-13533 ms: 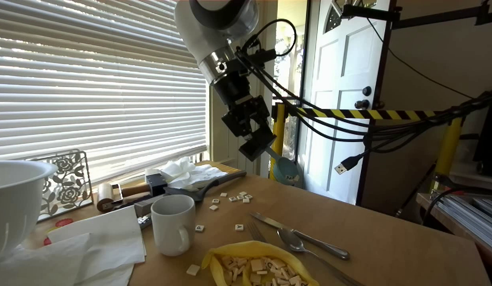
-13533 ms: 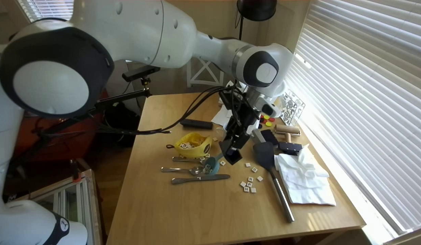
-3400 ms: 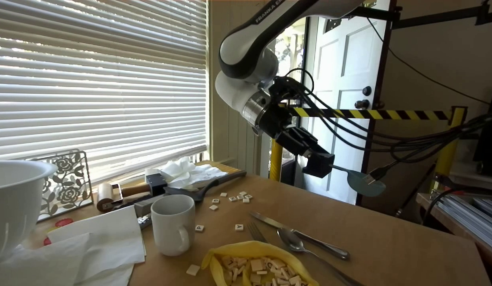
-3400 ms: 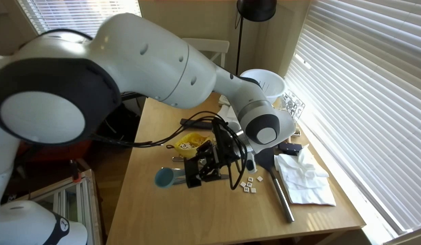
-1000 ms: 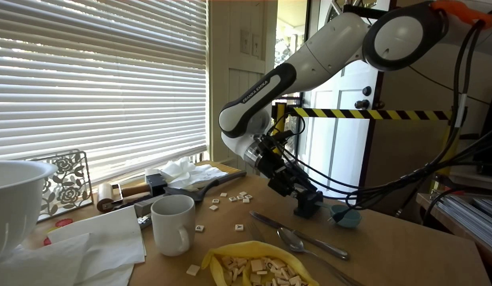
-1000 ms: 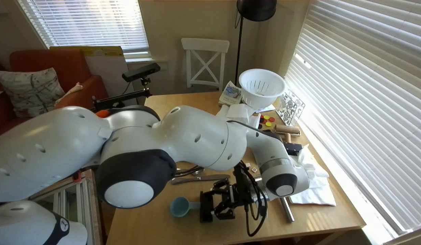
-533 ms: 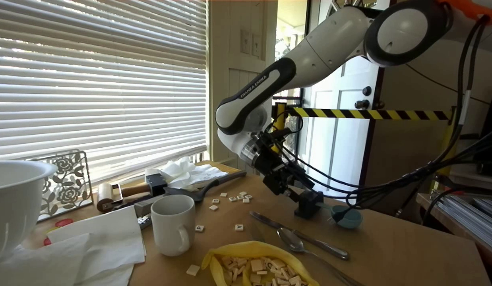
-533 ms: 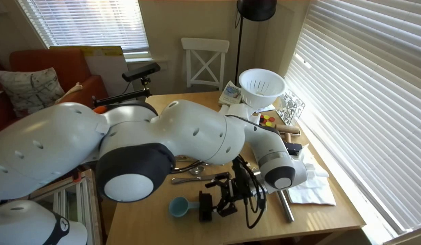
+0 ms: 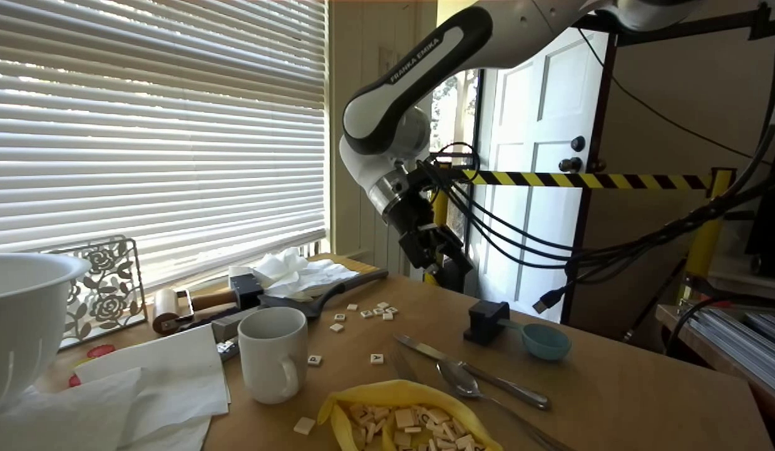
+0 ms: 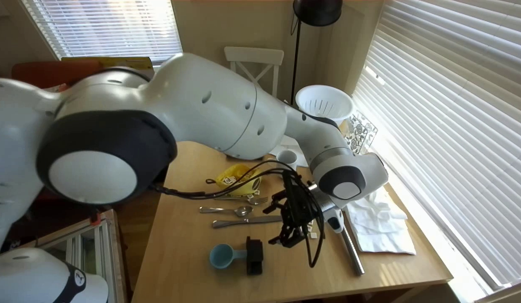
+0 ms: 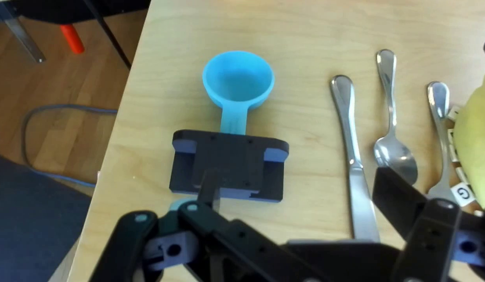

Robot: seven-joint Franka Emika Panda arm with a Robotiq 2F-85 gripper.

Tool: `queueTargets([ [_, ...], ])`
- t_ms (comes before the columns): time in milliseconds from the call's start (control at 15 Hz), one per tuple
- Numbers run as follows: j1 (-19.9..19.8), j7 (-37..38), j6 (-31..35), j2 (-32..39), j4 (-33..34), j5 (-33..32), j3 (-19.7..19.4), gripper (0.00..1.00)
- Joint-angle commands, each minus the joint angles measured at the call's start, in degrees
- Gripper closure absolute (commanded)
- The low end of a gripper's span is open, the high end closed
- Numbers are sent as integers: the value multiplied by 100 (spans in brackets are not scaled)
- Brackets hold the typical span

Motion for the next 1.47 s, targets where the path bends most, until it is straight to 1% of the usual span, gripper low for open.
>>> queueTargets([
  [0, -2, -902, 990, -1027, -1352, -409, 32, 0],
  [200, -54, -1619, 1729, -1549, -2128, -761, 61, 0],
  [400, -181, -2174, 2723, -2023, -2957, -716, 125, 0],
  [533, -323, -2523, 3540, -2328, -3554, -433, 192, 0],
  [733, -579, -3038, 4574, -2748, -4451, 168, 324, 0],
  [933, -800, -3801, 5739, -3190, -5394, 736, 466, 0],
  [1067, -961, -4381, 6522, -3509, -6039, 1269, 607, 0],
  [1133, -1051, -4719, 6889, -3681, -6366, 1656, 709, 0],
  [1200, -1153, -5093, 7204, -3878, -6697, 2176, 845, 0],
  [1267, -1438, -5451, 7515, -4109, -7040, 2657, 1176, 0],
  [1333, -1894, -5725, 7672, -4429, -7374, 3115, 1676, 0],
  [1400, -2273, -6011, 7719, -4704, -7571, 3589, 2104, 0],
])
